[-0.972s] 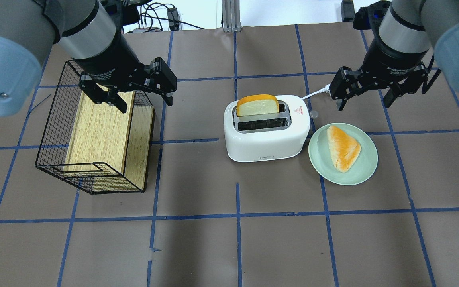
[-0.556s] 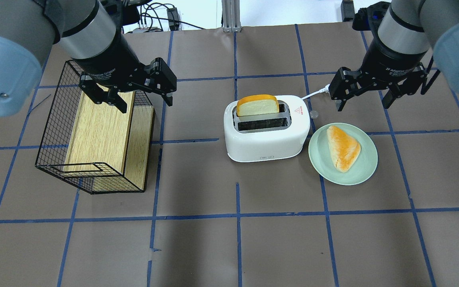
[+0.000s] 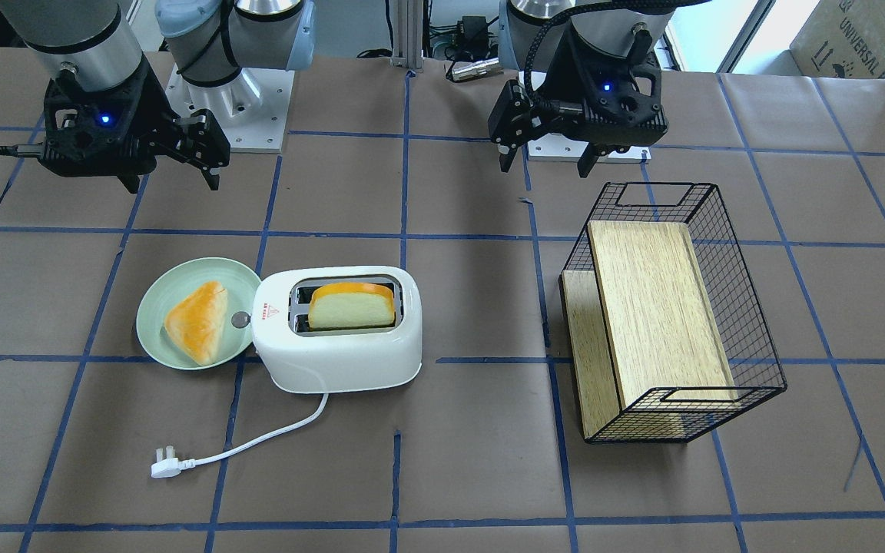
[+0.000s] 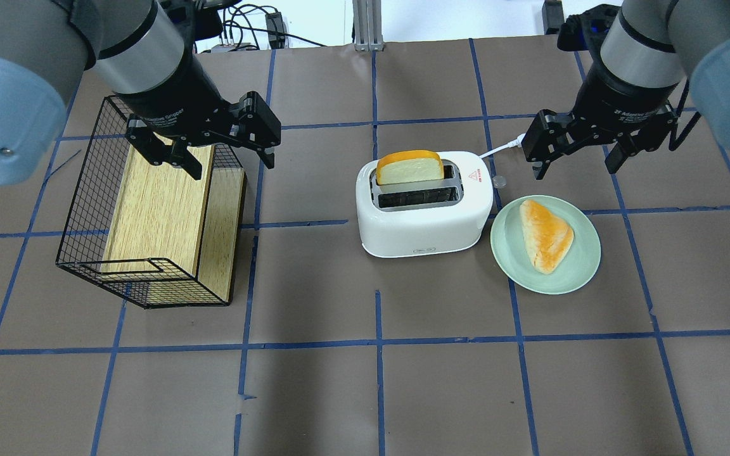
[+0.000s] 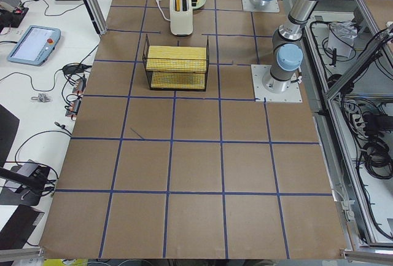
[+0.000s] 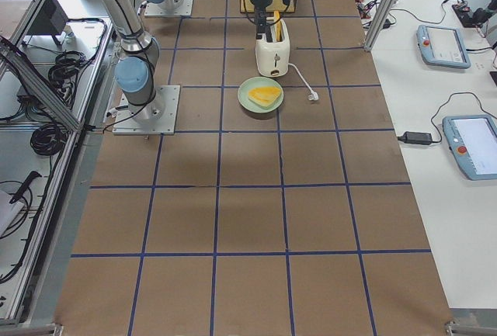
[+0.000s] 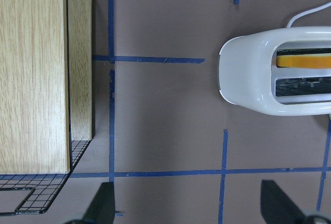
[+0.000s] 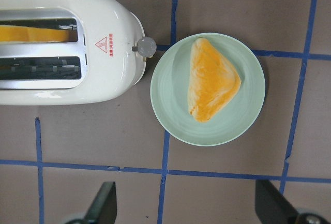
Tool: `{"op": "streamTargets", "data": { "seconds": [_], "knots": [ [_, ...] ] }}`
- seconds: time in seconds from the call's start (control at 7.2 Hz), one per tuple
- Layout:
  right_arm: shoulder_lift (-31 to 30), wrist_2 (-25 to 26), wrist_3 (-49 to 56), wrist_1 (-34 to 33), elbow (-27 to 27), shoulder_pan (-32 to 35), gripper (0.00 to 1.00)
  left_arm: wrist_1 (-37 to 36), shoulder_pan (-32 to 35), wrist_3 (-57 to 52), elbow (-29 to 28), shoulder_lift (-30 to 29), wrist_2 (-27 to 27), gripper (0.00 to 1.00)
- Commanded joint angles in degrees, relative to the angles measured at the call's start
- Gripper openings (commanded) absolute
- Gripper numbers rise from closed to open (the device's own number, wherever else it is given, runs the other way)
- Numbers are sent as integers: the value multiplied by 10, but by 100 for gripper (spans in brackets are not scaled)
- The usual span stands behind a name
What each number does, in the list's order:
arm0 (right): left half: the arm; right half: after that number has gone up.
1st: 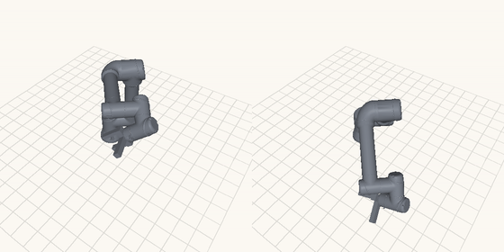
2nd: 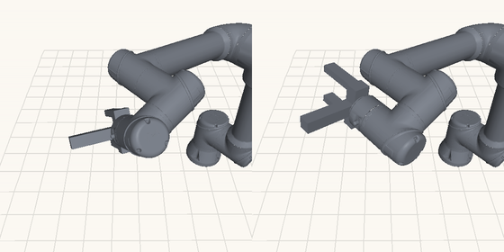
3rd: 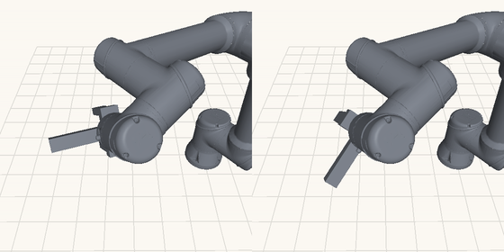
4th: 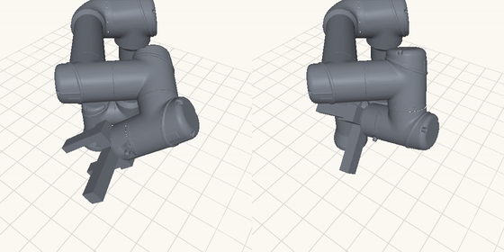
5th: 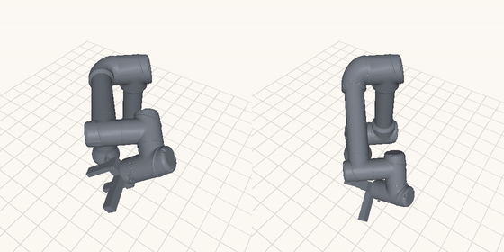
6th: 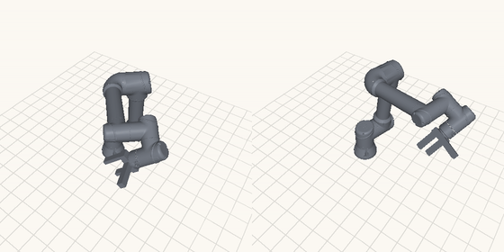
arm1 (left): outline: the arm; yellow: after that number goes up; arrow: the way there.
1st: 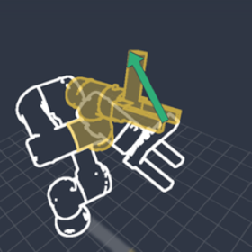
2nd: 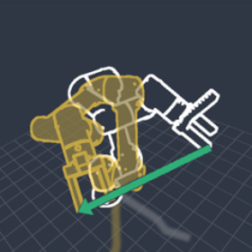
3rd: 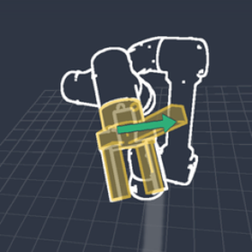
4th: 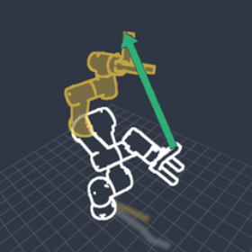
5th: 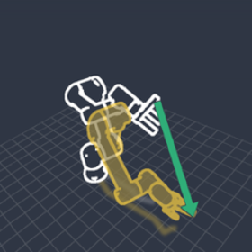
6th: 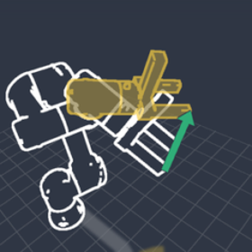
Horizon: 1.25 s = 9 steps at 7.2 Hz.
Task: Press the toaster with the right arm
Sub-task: 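Move the right gripper over the toaster's lever beside the green plate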
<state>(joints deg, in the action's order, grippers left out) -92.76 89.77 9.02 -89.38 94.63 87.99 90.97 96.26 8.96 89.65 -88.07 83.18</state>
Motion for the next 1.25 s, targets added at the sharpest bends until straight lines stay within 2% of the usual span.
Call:
{"op": "streamTargets", "data": {
  "seconds": [0.0, 0.14, 0.28, 0.56, 0.69, 0.83, 0.97, 1.11],
  "knots": [
    [5, 4, 201, -7, 8, 0, 79, 0, 1, 0, 0, 0, 0, 100],
    [7, 1, 280, -59, 38, 1, 62, 0, 0, 0, 0, 0, 0, 100],
    [7, 1, 354, -129, 85, 1, 51, 0, 0, 0, 0, 0, 0, 100],
    [22, 1, 562, -294, 161, 1, 40, 0, 1, 0, 0, 0, 0, 100],
    [39, -1, 612, -324, 163, 2, 35, 0, 1, 0, 0, 0, 0, 100],
    [55, -13, 643, -327, 158, 5, 31, 0, 1, 0, 0, 0, 0, 100],
    [77, -44, 726, -359, 152, 4, 30, 0, 0, 0, 0, 0, 0, 100],
    [87, -62, 732, -366, 150, 4, 30, 0, 0, 0, 0, 0, 0, 100]
  ]
}}
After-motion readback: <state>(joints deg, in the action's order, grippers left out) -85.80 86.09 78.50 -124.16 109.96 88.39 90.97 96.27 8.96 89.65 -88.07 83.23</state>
